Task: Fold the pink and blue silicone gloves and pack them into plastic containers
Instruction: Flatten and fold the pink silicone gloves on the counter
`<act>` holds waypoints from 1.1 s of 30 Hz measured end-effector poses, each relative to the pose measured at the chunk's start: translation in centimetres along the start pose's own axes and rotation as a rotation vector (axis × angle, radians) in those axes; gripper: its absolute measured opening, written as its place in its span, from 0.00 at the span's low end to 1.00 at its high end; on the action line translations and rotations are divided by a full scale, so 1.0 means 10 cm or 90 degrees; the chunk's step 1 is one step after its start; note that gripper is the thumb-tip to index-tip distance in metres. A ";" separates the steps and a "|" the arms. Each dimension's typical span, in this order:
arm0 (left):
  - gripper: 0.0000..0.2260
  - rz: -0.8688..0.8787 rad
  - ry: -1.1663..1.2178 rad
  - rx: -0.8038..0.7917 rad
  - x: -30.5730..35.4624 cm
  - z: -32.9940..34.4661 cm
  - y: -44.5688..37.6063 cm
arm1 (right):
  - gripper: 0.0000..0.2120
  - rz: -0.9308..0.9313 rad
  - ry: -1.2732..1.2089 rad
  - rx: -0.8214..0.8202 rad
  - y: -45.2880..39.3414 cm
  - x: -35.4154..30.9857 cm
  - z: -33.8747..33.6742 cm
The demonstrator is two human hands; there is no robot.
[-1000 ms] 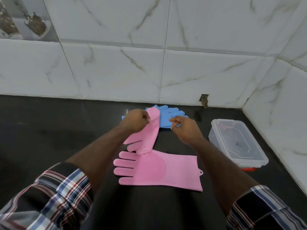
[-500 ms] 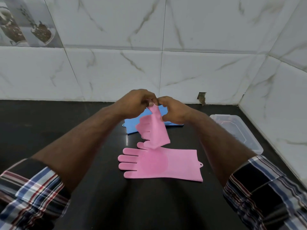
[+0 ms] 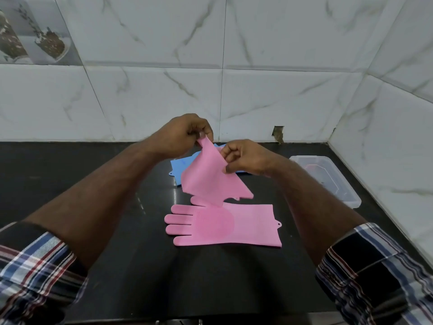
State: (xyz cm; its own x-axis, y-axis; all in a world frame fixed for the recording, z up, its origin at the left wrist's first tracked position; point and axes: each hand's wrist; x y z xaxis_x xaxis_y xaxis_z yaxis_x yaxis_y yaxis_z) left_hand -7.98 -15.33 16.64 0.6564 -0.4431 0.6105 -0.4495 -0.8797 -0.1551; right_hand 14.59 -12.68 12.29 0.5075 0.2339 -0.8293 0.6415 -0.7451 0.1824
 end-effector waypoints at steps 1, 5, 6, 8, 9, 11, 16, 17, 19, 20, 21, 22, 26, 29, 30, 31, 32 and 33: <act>0.20 -0.015 0.017 0.016 -0.01 0.00 0.00 | 0.12 0.026 0.017 0.001 0.02 0.05 0.02; 0.16 -0.069 0.021 0.056 -0.05 0.02 0.03 | 0.05 0.148 0.087 0.001 0.14 0.39 0.14; 0.15 -0.083 0.032 0.061 -0.06 0.04 0.04 | 0.03 0.172 0.099 -0.005 0.17 0.48 0.18; 0.14 -0.111 0.080 0.064 -0.08 0.06 0.08 | 0.05 0.203 0.106 -0.002 0.23 0.60 0.23; 0.14 -0.123 0.107 0.064 -0.08 0.08 0.10 | 0.06 0.206 0.090 0.004 0.27 0.64 0.25; 0.13 -0.140 0.149 0.072 -0.09 0.10 0.14 | 0.06 0.188 0.046 0.039 0.36 0.67 0.26; 0.09 -0.194 0.278 0.091 -0.24 0.10 0.33 | 0.04 0.096 -0.116 0.153 0.68 0.69 0.15; 0.09 -0.208 0.300 0.082 -0.28 0.12 0.37 | 0.05 0.086 -0.138 0.166 0.74 0.69 0.11; 0.07 -0.244 0.331 0.068 -0.37 0.19 0.41 | 0.04 0.072 -0.150 0.183 0.80 0.72 0.04; 0.06 -0.265 0.327 0.061 -0.41 0.25 0.42 | 0.04 0.075 -0.146 0.191 0.80 0.73 0.03; 0.05 -0.284 0.302 0.054 -0.45 0.32 0.42 | 0.03 0.091 -0.133 0.199 0.78 0.75 0.02; 0.04 -0.302 0.244 0.042 -0.50 0.39 0.42 | 0.03 0.124 -0.103 0.204 0.75 0.79 0.03; 0.09 -0.376 -0.007 -0.011 -0.72 0.65 0.52 | 0.14 0.322 0.153 0.201 0.71 1.01 0.18; 0.09 -0.416 -0.004 -0.019 -0.89 0.78 0.70 | 0.12 0.347 0.123 0.199 0.73 1.14 0.34; 0.09 -0.428 -0.003 -0.024 -0.95 0.82 0.76 | 0.11 0.357 0.118 0.186 0.74 1.17 0.38; 0.08 -0.440 -0.005 -0.028 -0.99 0.86 0.81 | 0.10 0.363 0.120 0.171 0.74 1.18 0.42; 0.08 -0.451 -0.009 -0.031 -1.02 0.89 0.86 | 0.08 0.366 0.126 0.163 0.74 1.18 0.45; 0.08 -0.462 -0.006 -0.036 -1.04 0.93 0.90 | 0.07 0.365 0.138 0.157 0.74 1.18 0.48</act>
State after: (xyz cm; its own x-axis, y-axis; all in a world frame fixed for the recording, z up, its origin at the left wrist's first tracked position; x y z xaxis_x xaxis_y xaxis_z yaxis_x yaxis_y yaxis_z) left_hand -13.21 -20.30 1.70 0.8059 0.2477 0.5378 0.0715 -0.9424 0.3269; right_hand 22.57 -18.47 1.36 0.8506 -0.1412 -0.5064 0.0973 -0.9044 0.4154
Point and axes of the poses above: each hand's wrist, its own y-axis away from the middle knuckle, its own z-axis out of the palm, x = y × z, and after that the axes turned 10 degrees about -x, right-handed
